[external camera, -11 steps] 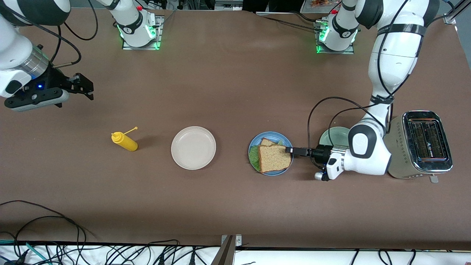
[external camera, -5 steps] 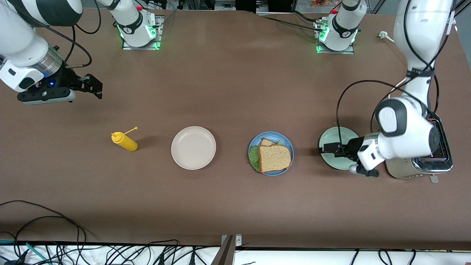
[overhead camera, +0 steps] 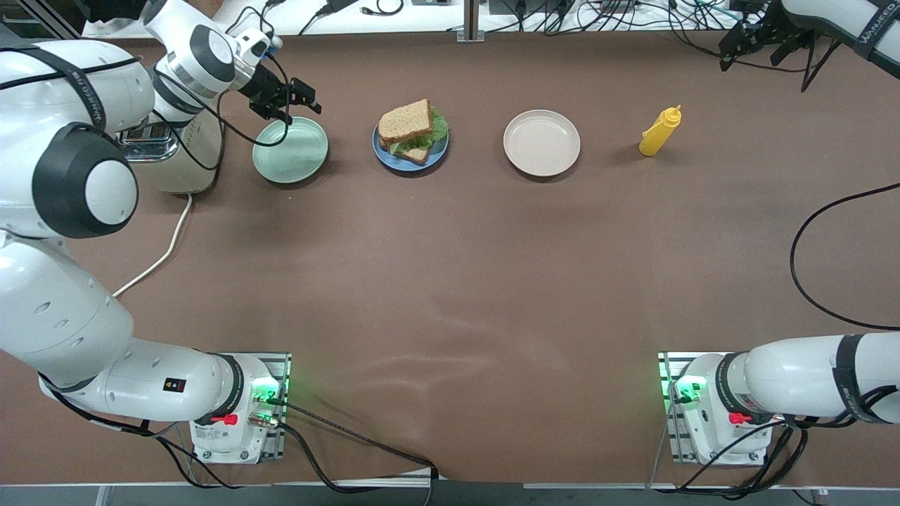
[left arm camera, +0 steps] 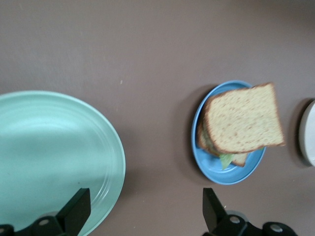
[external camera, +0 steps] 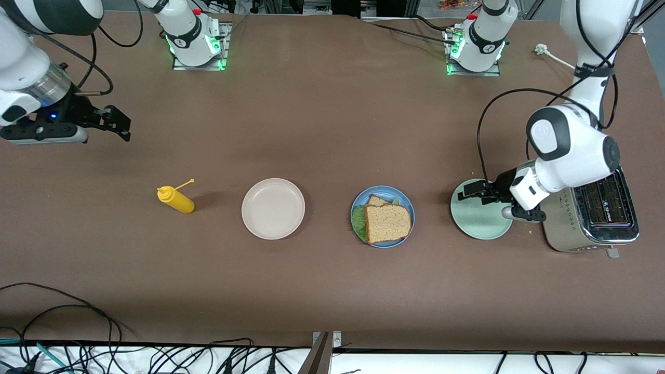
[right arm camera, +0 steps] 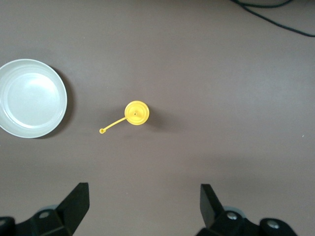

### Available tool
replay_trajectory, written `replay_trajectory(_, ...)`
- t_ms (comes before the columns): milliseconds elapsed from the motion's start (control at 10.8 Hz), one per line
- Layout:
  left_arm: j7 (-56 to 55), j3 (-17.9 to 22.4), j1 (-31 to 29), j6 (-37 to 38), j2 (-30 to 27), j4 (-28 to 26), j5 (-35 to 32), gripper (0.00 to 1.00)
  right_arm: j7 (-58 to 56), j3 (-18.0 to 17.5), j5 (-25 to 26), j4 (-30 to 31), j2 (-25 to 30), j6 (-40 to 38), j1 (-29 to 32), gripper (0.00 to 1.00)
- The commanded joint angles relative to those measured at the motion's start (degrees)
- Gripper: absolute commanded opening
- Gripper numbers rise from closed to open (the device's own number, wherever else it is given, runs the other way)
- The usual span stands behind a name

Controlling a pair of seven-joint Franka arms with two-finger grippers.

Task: Make sandwich in blue plate with both arms

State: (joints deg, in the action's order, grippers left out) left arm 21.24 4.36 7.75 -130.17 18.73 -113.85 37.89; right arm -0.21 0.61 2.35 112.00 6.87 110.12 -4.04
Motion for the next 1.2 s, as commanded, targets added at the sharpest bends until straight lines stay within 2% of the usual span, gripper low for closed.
replay_trajectory(0, 0.56, -0.05, -1.41, -0.79, -9.21, -3.13, -7.69, 1.00, 0.65, -1.05, 0.55, -4.75, 0.60, -0.78, 1.14, 1.00)
replay_trajectory(92, 0.29, -0.05, -1.51, -0.27, -12.19, -2.95, -15.06, 1.00, 0.65, -0.61, 0.38, -5.47, 0.60, -0.87, 1.49, 1.00)
replay_trajectory(277, 0.20, 0.13, -1.60, 3.68, -17.21, -1.99, -24.76, 1.00, -3.02, 1.05, 0.20, -7.31, 0.60, -2.44, 2.37, 1.00)
replay_trajectory(462, -0.06, 0.21, -1.60, 12.35, -19.68, 3.52, -31.88, 1.00, -4.72, 1.06, 0.11, -9.69, -0.71, -3.86, 2.37, 1.00)
replay_trajectory(831, -0.59, 1.80, -1.25, 31.34, -19.43, 18.80, -38.92, 1.00, -4.10, 0.45, 0.12, -9.79, -0.90, -4.03, 2.20, 1.00)
replay_trajectory(1108, -4.96, 1.19, -0.28, 40.15, -18.64, 24.11, -43.15, 1.00, -4.19, -0.34, 0.11, -9.79, -0.72, -4.21, 2.19, 1.00)
